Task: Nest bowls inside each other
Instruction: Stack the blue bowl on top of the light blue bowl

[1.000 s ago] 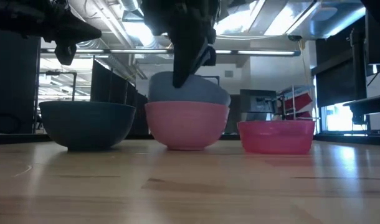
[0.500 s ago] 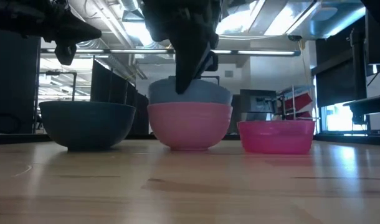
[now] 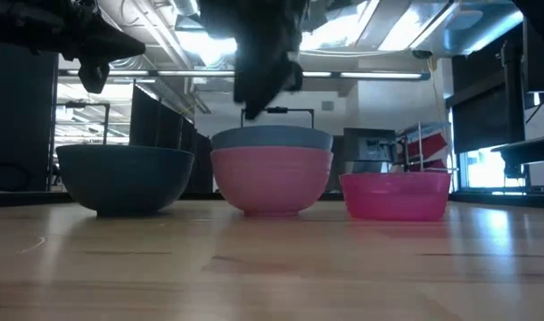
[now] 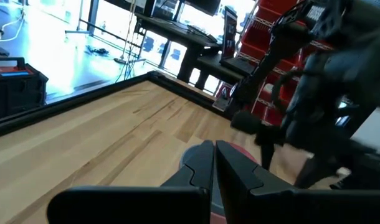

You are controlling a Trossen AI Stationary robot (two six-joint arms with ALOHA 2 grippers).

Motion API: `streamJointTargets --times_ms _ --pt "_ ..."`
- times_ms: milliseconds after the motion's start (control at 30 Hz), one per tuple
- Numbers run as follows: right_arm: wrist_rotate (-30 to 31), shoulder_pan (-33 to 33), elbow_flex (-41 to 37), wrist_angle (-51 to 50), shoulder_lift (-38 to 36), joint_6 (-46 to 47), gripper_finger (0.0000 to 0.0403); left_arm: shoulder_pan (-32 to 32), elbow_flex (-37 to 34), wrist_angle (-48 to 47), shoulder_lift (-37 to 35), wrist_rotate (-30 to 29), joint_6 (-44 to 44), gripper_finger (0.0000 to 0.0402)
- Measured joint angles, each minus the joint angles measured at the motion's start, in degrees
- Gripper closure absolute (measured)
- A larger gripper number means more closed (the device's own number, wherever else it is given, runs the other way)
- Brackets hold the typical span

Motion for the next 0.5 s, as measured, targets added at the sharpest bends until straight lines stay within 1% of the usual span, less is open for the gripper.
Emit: streamJointTargets --times_ms 133,233,367,500 --pt "0.07 -0.1 3.51 -0.2 -0.08 -1.07 0.0214 0.0 0.0 0.0 0.0 0.0 0.03 0.0402" --pt "0.1 -0.11 5.38 5.84 -0.15 -4.25 0.0214 0.0 0.02 0.0 0.0 0.0 0.03 0.0402" --pt "-0.02 -0.81 6.07 12.19 0.05 -10.84 0.0214 0.0 0.0 0.0 0.0 0.01 -0.01 0.0402" --pt "-0.14 -1.55 5.61 13.81 0.96 -19.84 0.0214 0.0 0.0 0.02 -0.02 0.02 -0.1 0.0402"
